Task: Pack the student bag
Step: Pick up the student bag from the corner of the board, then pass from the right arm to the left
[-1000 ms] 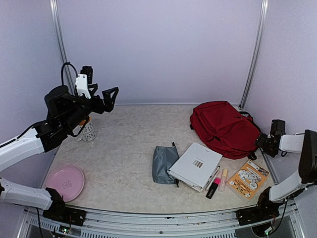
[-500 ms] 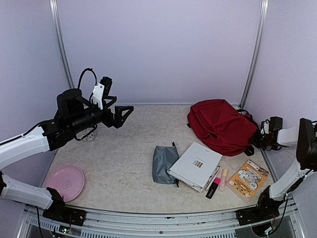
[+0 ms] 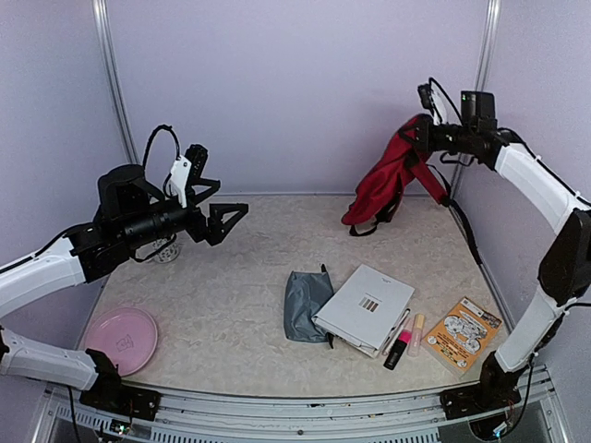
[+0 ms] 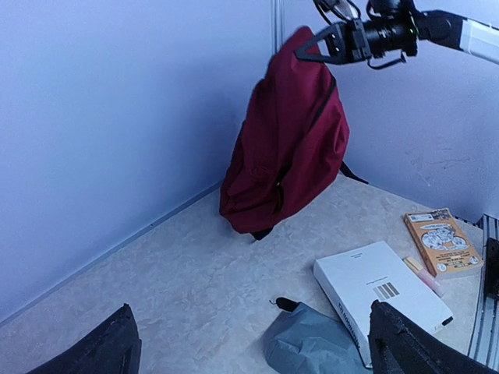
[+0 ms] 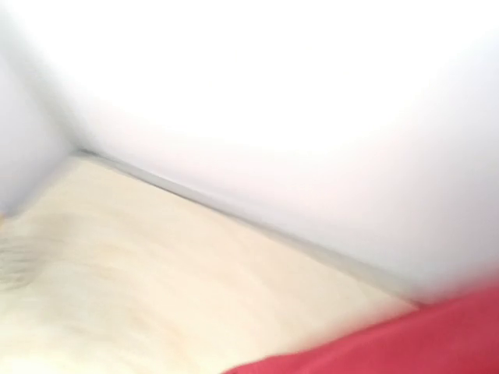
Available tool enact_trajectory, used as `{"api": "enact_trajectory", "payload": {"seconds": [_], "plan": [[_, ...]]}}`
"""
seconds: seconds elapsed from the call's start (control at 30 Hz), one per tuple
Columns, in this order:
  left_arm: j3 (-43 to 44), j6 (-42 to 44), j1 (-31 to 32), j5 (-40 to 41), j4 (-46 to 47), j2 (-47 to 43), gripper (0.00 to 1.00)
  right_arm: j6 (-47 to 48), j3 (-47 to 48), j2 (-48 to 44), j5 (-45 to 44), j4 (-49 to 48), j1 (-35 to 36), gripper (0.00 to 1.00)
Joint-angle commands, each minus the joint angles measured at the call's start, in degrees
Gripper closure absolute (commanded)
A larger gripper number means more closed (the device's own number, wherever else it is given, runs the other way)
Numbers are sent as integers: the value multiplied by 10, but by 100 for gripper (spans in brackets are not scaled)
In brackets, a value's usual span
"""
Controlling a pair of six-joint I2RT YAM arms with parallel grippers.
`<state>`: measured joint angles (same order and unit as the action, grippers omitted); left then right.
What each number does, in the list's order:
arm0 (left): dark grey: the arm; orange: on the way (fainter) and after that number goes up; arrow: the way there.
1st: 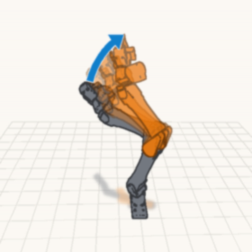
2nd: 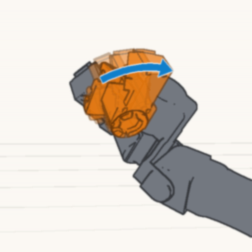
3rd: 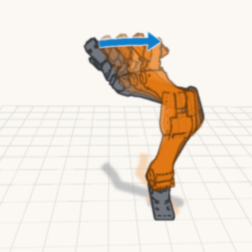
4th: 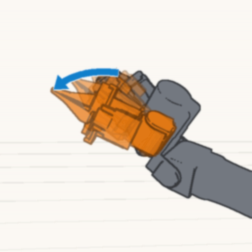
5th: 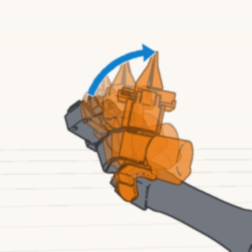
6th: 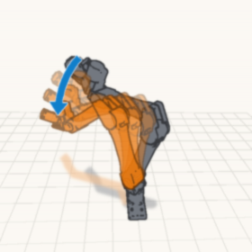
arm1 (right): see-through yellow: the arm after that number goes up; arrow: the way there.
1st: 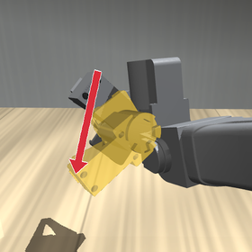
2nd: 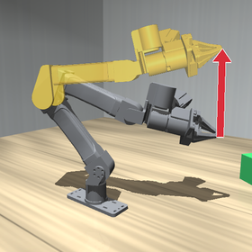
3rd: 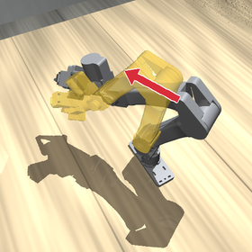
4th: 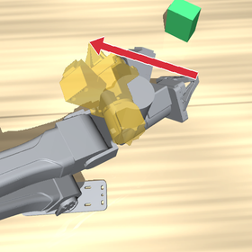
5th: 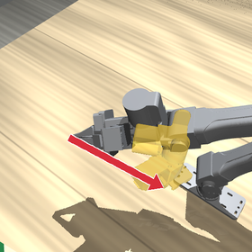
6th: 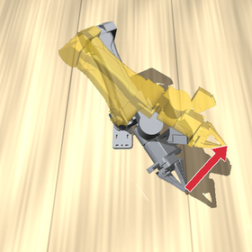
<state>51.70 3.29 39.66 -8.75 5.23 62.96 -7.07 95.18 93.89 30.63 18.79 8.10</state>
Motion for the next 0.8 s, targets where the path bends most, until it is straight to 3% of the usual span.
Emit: {"api": "enact_trajectory", "payload": {"seconds": [0.0,0.1,0.2,0.33,0.5,0.63,0.77], "plan": [[23,22,-4,-48,-23,-36,1,156,193,68,101,128,118,100],[33,21,-10,-60,-36,-60,1,234,301,115,141,202,187,100],[48,26,-23,-90,-65,-76,2,311,339,131,187,258,232,100],[81,23,-56,-105,-119,-77,3,402,304,114,164,305,276,100],[101,27,-118,-116,-158,-60,1,451,253,86,141,313,286,100],[123,55,-123,-105,-203,-32,1,497,242,82,121,341,294,100],[117,82,-122,-157,-221,-11,1,533,218,78,113,341,299,100]]}}
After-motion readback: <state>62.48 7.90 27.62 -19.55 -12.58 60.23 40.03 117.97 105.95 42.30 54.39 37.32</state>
